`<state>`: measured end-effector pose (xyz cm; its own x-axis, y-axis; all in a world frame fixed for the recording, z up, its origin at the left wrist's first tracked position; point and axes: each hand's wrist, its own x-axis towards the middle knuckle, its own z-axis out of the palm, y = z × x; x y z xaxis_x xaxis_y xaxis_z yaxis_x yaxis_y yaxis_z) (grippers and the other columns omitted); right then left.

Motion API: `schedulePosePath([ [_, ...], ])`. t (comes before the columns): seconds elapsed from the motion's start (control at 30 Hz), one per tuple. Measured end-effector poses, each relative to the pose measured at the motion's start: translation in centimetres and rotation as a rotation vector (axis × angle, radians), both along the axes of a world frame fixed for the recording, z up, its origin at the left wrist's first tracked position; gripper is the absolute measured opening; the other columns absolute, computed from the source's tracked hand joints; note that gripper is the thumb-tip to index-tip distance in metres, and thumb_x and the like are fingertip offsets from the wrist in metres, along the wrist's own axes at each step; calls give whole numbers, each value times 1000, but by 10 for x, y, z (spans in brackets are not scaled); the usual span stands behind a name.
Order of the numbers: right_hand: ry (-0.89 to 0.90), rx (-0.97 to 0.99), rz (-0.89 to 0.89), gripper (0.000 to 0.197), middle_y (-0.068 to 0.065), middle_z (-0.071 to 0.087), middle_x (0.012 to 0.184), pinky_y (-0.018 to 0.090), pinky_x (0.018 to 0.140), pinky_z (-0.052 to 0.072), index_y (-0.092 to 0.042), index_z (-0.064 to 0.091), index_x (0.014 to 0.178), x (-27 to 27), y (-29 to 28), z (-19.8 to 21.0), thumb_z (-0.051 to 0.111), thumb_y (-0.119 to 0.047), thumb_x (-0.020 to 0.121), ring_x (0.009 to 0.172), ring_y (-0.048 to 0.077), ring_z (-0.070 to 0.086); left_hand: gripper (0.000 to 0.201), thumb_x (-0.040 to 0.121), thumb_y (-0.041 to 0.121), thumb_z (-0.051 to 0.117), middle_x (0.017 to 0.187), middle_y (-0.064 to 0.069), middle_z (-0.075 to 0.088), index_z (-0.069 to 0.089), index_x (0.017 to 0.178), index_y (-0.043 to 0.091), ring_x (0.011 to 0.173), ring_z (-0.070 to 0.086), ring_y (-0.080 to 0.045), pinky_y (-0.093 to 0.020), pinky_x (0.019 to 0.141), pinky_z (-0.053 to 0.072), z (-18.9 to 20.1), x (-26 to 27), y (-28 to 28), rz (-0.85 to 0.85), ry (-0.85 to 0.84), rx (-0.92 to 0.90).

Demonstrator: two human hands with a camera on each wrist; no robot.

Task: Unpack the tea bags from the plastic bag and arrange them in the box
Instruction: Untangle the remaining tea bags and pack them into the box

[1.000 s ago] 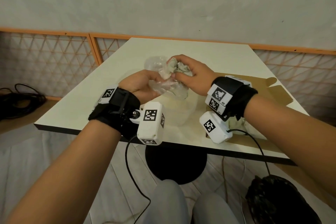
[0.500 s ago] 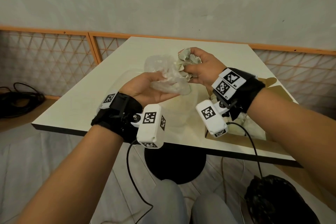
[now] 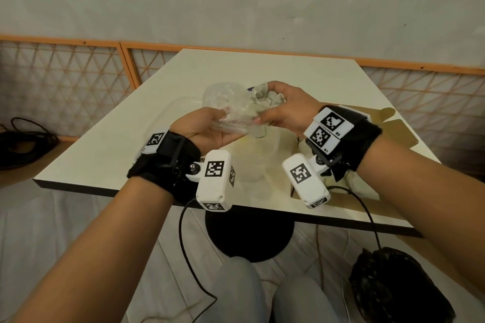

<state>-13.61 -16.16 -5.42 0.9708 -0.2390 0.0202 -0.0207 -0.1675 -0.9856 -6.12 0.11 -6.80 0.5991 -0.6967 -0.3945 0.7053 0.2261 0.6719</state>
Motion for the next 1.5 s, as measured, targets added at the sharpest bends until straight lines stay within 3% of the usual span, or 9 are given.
schedulePosePath([
  [0.3,-9,344,-76,45,8,62,103,26,65,58,-10,54,113,-23,-23,6,57,17,78,88,20,65,48,80,14,73,136,-10,47,52,122,5,105,58,-33,-50,88,49,18,3,13,229,-244,458],
  [0.37,-27,360,-73,48,9,63,104,26,62,57,-8,52,119,-31,-28,8,57,16,78,87,20,66,72,79,25,74,141,-10,42,37,139,11,117,51,-31,-43,91,42,21,3,15,371,-390,561],
  [0.5,-51,342,-75,47,7,64,99,24,64,57,-9,53,117,-55,-30,10,56,16,78,85,18,67,47,86,16,65,133,-4,52,45,128,20,110,52,-14,-33,90,40,28,-20,21,696,-587,324],
  [0.7,-93,307,-33,44,-2,69,85,23,66,57,-16,57,103,-108,-22,-5,55,18,76,76,10,69,7,93,14,53,78,1,71,59,90,16,73,68,-12,-19,66,52,7,-90,-8,224,-371,-77],
  [0.87,-184,247,-6,43,-2,68,87,23,74,56,-18,59,97,-154,-7,-28,63,6,62,84,11,65,11,96,19,48,97,-3,69,58,95,15,91,66,-16,-30,80,51,-15,-127,-51,125,-376,-144],
  [1.13,-203,-125,57,40,-4,62,105,24,88,46,-14,49,118,-199,18,-55,53,-3,80,102,6,58,56,72,48,56,121,-17,64,59,117,15,102,66,-20,-35,83,57,-44,-193,-57,-117,-230,-185],
  [1.23,-146,-424,57,44,1,55,118,37,98,44,-15,43,126,-203,23,-71,48,-13,82,113,15,51,40,75,44,54,99,-8,72,71,103,20,90,70,-14,-26,73,57,-60,-204,-46,-198,-131,-236],
  [1.33,-30,-895,-13,36,-11,41,102,43,90,37,-20,41,114,-204,30,-87,38,-34,81,101,14,38,31,76,39,54,85,-4,72,77,82,20,81,70,-11,-22,75,56,-72,-205,-40,-179,-90,-222],
  [1.5,-52,-864,-41,65,-3,41,125,37,99,34,-20,37,134,-205,28,-103,42,-51,77,114,14,34,37,80,36,54,95,-5,67,58,113,17,88,66,-12,-24,79,55,-88,-201,-37,-112,-47,-232],
])
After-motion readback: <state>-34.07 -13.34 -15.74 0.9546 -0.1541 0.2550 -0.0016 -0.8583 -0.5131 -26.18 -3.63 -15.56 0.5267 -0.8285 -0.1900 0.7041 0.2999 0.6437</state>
